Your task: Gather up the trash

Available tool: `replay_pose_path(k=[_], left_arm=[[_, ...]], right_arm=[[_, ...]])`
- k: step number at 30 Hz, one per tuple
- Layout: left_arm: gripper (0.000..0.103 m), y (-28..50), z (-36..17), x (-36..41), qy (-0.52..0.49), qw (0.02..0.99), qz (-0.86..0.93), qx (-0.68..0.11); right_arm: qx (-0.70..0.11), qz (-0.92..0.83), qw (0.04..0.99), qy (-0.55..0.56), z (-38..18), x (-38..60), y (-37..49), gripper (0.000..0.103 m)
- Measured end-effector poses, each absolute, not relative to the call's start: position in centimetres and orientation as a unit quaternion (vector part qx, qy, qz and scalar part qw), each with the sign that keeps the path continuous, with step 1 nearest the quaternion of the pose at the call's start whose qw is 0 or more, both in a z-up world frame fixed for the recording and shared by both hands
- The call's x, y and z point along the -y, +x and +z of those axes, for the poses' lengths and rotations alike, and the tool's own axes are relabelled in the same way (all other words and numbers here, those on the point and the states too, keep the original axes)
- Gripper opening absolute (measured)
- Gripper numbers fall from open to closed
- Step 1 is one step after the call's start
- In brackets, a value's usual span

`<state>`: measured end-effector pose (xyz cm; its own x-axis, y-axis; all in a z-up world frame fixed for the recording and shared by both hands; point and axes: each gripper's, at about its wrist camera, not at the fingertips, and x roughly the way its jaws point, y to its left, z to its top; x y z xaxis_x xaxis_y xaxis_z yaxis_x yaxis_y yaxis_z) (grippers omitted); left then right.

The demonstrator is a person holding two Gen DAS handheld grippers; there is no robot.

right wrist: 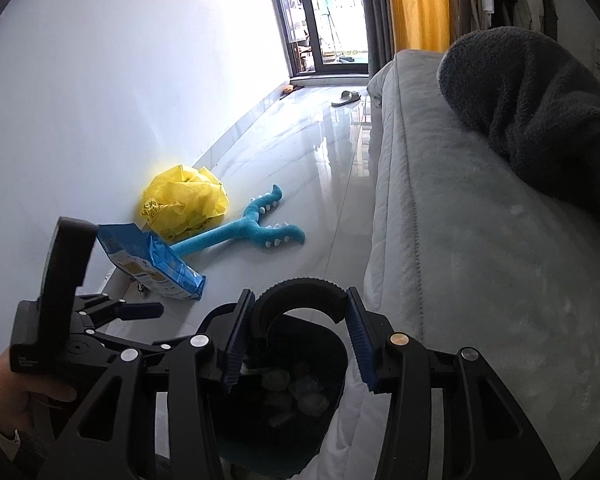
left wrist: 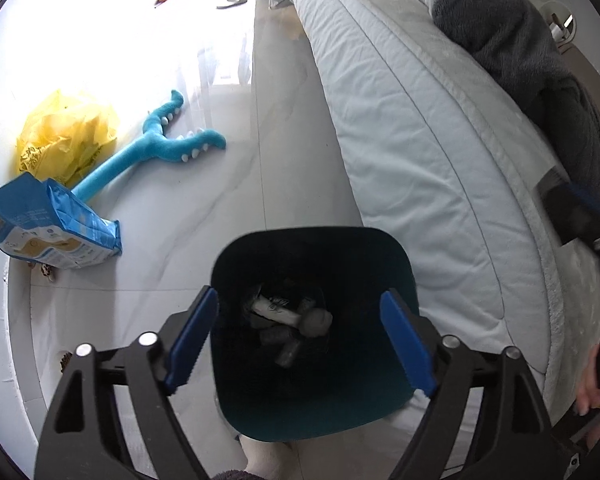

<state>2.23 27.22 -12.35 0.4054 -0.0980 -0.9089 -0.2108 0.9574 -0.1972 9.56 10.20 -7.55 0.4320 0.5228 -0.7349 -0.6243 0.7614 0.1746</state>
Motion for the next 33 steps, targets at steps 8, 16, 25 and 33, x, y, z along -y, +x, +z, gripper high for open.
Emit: replay_pose_path(k=[8,16,25,33], left_arm=[[0.091,1.4,-9.5,-29.3,-0.155,0.861,0.041,-0.482],[0.095,0.1,-5.2,-30.0,-0.128,0.913,0.054,-0.384],[0.099,-1.3,-0.8,-28.8,-0.105,0.950,0.041,-0.291],[0.100,-1.4,1.7,-26.9,-0.113,0.951,0.036,-0.286]], right_arm=[[-0.451,0.341,0.821,-0.082,-10.9,-12.1,9.7,0.047],[-0.506,0.342,0.785,-0.102,-14.9,-14.2,9.2,0.047],[-0.539,0.337,0.762,-0.124,-17.5,-15.1,8.1,0.048],[-0.515,0.334,0.782,-0.108,-15.1,-13.4,7.1,0.066]])
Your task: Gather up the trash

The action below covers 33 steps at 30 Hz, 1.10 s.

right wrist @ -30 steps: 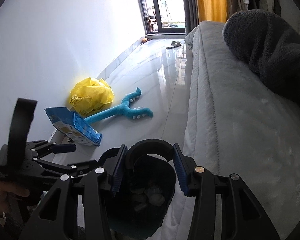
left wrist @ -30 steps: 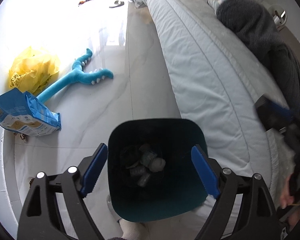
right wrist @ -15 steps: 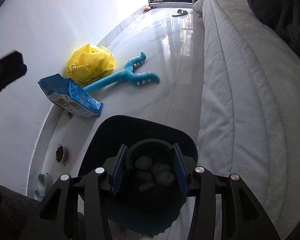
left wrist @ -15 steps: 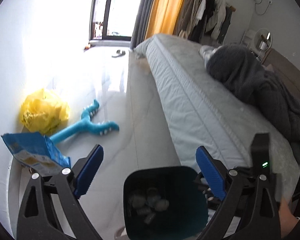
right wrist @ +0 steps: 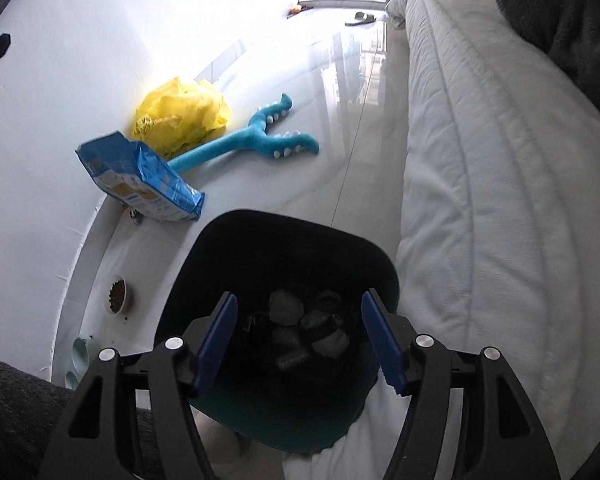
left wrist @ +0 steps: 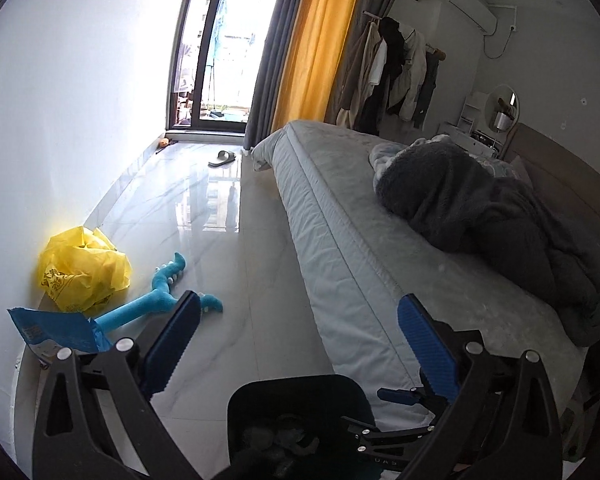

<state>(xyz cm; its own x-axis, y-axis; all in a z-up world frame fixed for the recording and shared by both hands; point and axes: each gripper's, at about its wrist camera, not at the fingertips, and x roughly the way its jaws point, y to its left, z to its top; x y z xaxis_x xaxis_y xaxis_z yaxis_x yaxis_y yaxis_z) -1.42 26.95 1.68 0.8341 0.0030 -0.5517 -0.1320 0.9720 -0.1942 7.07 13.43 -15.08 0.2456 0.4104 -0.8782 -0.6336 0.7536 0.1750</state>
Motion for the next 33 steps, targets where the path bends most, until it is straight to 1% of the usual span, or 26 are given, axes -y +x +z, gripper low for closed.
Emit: replay_pose_path(k=[4,5,7,11,14,19,20,23,27,33], left_arm=[[0.100,-2.1,2.8,-24.9,-0.076,0.957,0.055,-0.274],[0.100,-2.3,3.1,-24.3,-0.066,0.959,0.056,-0.269],[0.100,-2.6,3.5,-22.9,-0.053,0.962,0.051,-0.262],[0.100,-3.5,3.8,-20.0,-0.042,0.967,0.027,-0.251],[0.100,-4.3,3.7,-18.0,-0.039,0.967,0.008,-0.251],[0.100,-6.4,2.2,-16.1,-0.033,0.964,0.011,-0.263],[0.100,-6.8,2.1,-15.6,-0.028,0.965,0.011,-0.261],[0.100,-8.0,2.9,-14.1,-0.019,0.968,0.004,-0.250],[0.100,-10.1,3.5,-12.7,-0.019,0.970,-0.012,-0.242],[0.100,-12.0,2.9,-11.8,-0.001,0.968,-0.006,-0.250]], right_arm=[[-0.478,0.317,0.815,-0.079,-12.0,-10.4,6.3,0.067],[-0.470,0.311,0.822,-0.075,-11.4,-9.7,6.1,0.071],[-0.445,0.290,0.845,-0.068,-9.7,-7.6,5.3,0.074],[-0.385,0.250,0.887,-0.042,-5.7,-2.2,3.1,0.086],[-0.354,0.228,0.906,-0.036,-3.8,1.3,1.6,0.091],[-0.313,0.192,0.930,-0.021,-1.5,7.5,-0.8,0.094],[-0.308,0.186,0.933,-0.012,-1.0,9.2,-1.5,0.096],[-0.296,0.174,0.939,-0.002,0.3,12.0,-3.1,0.097],[-0.278,0.170,0.945,0.004,1.9,14.9,-5.9,0.098],[-0.247,0.154,0.957,-0.019,4.0,17.9,-10.2,0.099]])
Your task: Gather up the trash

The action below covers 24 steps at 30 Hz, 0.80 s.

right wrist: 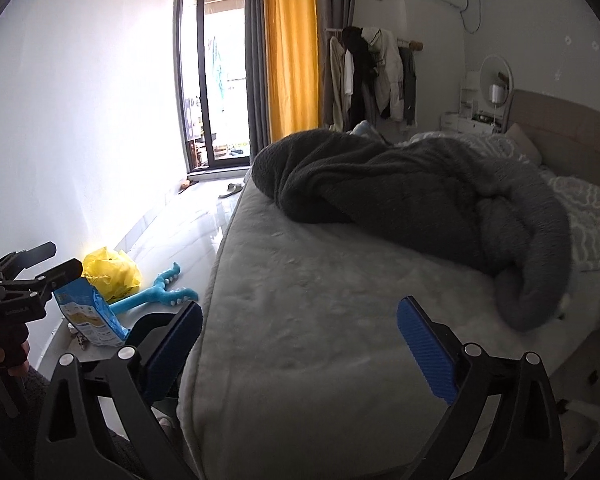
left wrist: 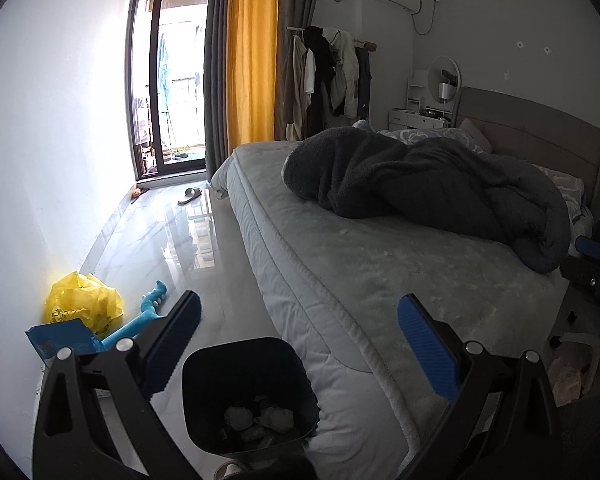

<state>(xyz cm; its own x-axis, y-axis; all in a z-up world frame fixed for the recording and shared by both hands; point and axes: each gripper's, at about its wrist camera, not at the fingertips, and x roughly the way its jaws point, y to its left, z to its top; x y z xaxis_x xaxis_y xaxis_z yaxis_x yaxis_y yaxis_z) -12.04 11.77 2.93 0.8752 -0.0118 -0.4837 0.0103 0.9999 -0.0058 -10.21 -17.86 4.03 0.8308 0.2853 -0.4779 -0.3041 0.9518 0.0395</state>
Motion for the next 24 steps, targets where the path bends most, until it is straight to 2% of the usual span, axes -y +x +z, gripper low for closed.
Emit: replay_pose_path(k=[24], left_arm=[[0.100,-14.7,2.3,-10.6,0.011,0.973,-0.001,-0.231]], right_arm=[[-0.217,0.150,0.964,0.007,3.3,19.7,-14.3,0.100]])
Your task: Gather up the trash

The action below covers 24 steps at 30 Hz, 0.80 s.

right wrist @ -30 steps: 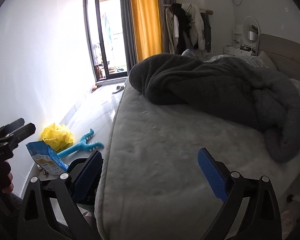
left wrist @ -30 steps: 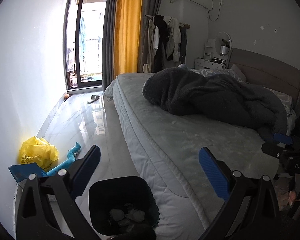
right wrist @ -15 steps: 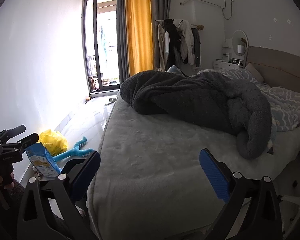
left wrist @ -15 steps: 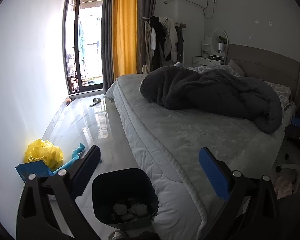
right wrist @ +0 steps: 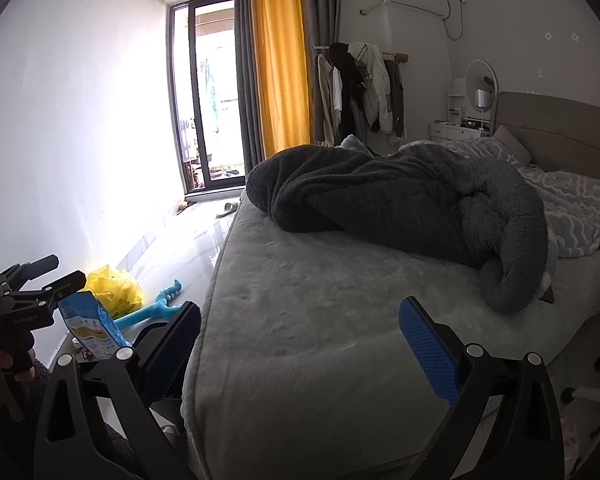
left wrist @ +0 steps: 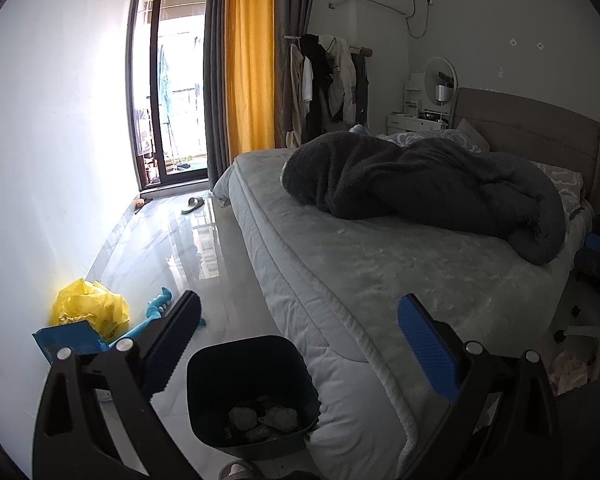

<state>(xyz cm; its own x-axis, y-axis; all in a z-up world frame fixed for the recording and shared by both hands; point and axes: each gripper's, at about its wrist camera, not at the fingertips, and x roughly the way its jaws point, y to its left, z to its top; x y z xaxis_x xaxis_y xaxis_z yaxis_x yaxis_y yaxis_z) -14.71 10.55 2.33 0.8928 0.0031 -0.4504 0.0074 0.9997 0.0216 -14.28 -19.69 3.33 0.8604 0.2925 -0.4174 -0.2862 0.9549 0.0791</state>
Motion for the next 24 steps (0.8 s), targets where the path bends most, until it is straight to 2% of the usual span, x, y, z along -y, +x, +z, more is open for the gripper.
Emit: replay_pose_path(k=[24], left_arm=[[0.100,-15.07,2.45,-10.45,0.016,0.975,0.000,-0.221]], right_arm=[[-0.211,0.156,0.965,0.009,3.51,19.83,-14.65,0.100]])
